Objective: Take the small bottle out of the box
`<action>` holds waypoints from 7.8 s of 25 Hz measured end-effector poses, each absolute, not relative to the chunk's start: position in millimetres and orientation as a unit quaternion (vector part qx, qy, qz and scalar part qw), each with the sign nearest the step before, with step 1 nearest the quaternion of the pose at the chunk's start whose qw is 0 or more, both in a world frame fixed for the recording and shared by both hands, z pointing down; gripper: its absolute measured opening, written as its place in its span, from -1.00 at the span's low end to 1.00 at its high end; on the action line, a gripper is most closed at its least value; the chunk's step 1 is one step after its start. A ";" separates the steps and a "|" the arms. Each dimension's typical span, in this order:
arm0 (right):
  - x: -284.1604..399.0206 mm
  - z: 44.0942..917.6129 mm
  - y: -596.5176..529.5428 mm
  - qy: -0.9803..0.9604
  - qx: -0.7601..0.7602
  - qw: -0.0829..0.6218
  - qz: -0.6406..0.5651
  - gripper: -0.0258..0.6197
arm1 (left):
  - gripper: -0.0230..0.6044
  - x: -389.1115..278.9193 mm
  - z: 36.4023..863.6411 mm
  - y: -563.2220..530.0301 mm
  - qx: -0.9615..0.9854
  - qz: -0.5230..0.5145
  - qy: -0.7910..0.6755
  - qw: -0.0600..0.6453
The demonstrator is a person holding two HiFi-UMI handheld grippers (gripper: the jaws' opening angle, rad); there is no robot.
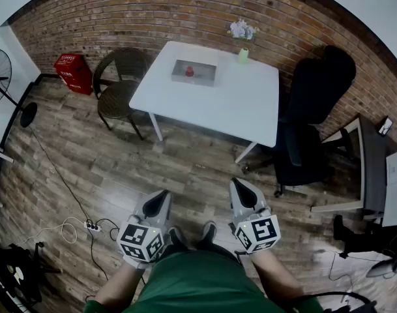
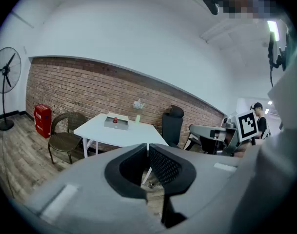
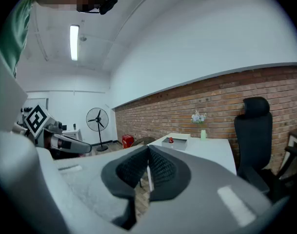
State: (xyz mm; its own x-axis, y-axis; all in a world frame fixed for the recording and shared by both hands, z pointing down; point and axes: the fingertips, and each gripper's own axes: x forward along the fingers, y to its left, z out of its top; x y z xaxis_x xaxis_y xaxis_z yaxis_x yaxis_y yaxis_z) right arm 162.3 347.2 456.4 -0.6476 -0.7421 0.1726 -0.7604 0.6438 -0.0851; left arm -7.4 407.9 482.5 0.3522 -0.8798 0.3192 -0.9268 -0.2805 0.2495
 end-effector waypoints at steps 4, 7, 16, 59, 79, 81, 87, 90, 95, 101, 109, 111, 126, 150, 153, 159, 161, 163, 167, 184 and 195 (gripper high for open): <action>188.7 458.2 337.9 -0.909 0.406 0.059 0.076 -0.91 | -0.87 19.7 483.6 404.9 0.790 0.063 -0.576 0.199; 205.2 457.8 332.7 -0.911 0.401 0.057 0.078 -0.91 | -0.87 35.2 482.2 402.0 0.785 0.065 -0.584 0.198; 230.4 452.7 306.2 -0.925 0.371 0.049 0.070 -0.91 | -0.87 53.0 470.5 386.4 0.756 0.052 -0.627 0.181; 109.1 436.9 79.1 -0.860 0.499 0.072 0.075 -0.91 | -0.87 -241.6 429.6 110.8 0.728 0.025 -0.682 0.066; 77.4 478.5 -105.0 -0.887 0.438 0.071 0.128 -0.91 | -0.85 -228.6 444.5 -40.7 0.724 0.093 -0.682 0.048; 86.1 483.6 -119.9 -0.885 0.439 0.074 0.136 -0.91 | -0.31 -208.4 464.1 -61.0 0.735 0.118 -0.665 0.066; 124.2 501.1 -156.1 -0.873 0.455 0.073 0.158 -0.91 | -0.09 -150.1 502.3 -113.3 0.766 0.165 -0.617 0.077; 141.2 510.5 -166.9 -0.866 0.464 0.069 0.171 -0.91 | -0.08 -128.8 517.5 -131.1 0.779 0.186 -0.594 0.080; 160.3 517.9 -166.4 -0.854 0.481 0.068 0.186 -0.91 | -0.08 -101.7 547.3 -148.9 0.798 0.205 -0.557 0.108; 189.2 524.6 -162.1 -0.826 0.523 0.074 0.198 -0.91 | -0.08 -81.3 575.2 -174.4 0.815 0.247 -0.514 0.100; 195.5 525.5 -148.8 -0.785 0.584 0.093 0.187 -0.91 | -0.08 -68.3 617.4 -206.4 0.840 0.302 -0.444 0.075; 190.8 524.1 -144.4 -0.777 0.593 0.099 0.185 -0.91 | -0.08 -71.1 626.1 -213.9 0.845 0.307 -0.431 0.076; 175.8 519.0 -118.1 -0.702 0.677 0.107 0.194 -0.91 | -0.28 -64.8 673.3 -246.1 0.876 0.312 -0.346 0.124; 142.2 525.7 -111.3 -0.702 0.672 0.121 0.202 -0.91 | -0.46 -68.2 662.2 -255.8 0.889 0.311 -0.325 0.088; 139.2 528.0 -116.0 -0.712 0.660 0.124 0.203 -0.91 | -0.46 -71.1 654.8 -256.7 0.887 0.303 -0.337 0.082; 126.9 532.2 -125.4 -0.740 0.626 0.133 0.208 -0.91 | -0.46 -79.8 638.1 -258.1 0.879 0.287 -0.370 0.090; 124.4 531.7 -129.3 -0.747 0.617 0.135 0.206 -0.91 | -0.46 -82.8 631.3 -257.7 0.877 0.282 -0.379 0.092; 121.8 530.2 -134.0 -0.755 0.609 0.135 0.203 -0.91 | -0.46 -86.6 622.2 -257.6 0.875 0.275 -0.387 0.091; 116.8 527.8 -143.1 -0.768 0.595 0.131 0.200 -0.91 | -0.46 -93.0 602.4 -258.9 0.875 0.256 -0.402 0.080; 101.4 527.1 -165.2 -0.799 0.553 0.125 0.201 -0.91 | -0.46 -103.1 508.1 -251.6 0.875 0.175 -0.447 0.060; 87.4 525.3 -172.9 -0.815 0.529 0.117 0.204 -0.91 | -0.46 -116.7 475.3 -236.0 0.871 0.134 -0.465 0.085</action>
